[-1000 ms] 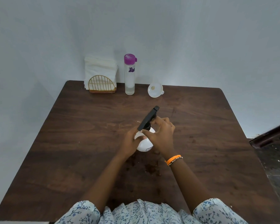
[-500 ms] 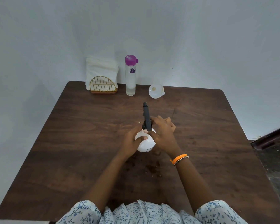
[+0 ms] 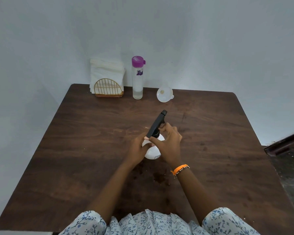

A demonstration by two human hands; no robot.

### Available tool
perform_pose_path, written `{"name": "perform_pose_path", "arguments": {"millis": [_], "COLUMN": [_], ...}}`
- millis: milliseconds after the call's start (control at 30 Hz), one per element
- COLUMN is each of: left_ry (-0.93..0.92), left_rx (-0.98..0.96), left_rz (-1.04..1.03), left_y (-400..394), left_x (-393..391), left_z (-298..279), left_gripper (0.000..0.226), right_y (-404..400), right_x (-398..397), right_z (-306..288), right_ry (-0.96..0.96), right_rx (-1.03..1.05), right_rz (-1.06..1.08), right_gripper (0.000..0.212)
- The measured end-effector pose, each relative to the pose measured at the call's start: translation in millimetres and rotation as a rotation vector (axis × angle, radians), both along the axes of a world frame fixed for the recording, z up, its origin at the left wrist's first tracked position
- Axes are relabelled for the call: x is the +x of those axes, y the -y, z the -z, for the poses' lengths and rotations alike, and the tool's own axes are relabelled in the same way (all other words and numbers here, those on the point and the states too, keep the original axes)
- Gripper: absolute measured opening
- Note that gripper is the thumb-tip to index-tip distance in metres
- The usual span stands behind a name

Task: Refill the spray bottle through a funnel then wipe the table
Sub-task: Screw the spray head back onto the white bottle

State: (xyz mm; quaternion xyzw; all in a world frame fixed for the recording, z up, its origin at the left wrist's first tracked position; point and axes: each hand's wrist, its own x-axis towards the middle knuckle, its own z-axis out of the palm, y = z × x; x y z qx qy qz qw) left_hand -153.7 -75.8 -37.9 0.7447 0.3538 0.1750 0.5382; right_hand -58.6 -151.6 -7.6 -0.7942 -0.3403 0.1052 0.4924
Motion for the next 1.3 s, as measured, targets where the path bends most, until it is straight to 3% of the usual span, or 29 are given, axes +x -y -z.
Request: {"name": "perform_pose_path", "arguments": {"millis": [167,433,567,700,1133,1300], "left_ry": [0.022,0.011,0.014,-0.011,0.016,0.025], "left_rx": [-0.009,0.045,0.017,0.046,0.046,0.079], "left_rz": [0.028,0.021,0.009,0.009,-0.001,0.004], "left_y": [0,2,2,3,6,7], "left_x": [-1,0,-1,-1,0,-1], "left_z": [-2,-8,-7,-9,-14,-15], "left_gripper": [0.033,0.034,0.030,0.033,0.036,0.035], "right_y": [10,6,3,0,13,7], "right_x": [2,7,4,1,2,0], "right_z": [-3,-1,5,7,1,2], "right_ry": [0.044,-0.203,-0.175,-0.042,-0.249,-0.215], "right_rx": [0.023,0.058,0.022,0.028,0.142,0.130], "right_rz": [-0.071,-0.081,-0.076,-0.075,-0.032,0.028], "right_gripper": [0.026,0.033,0.038,0.028,0.032,0.036]}}
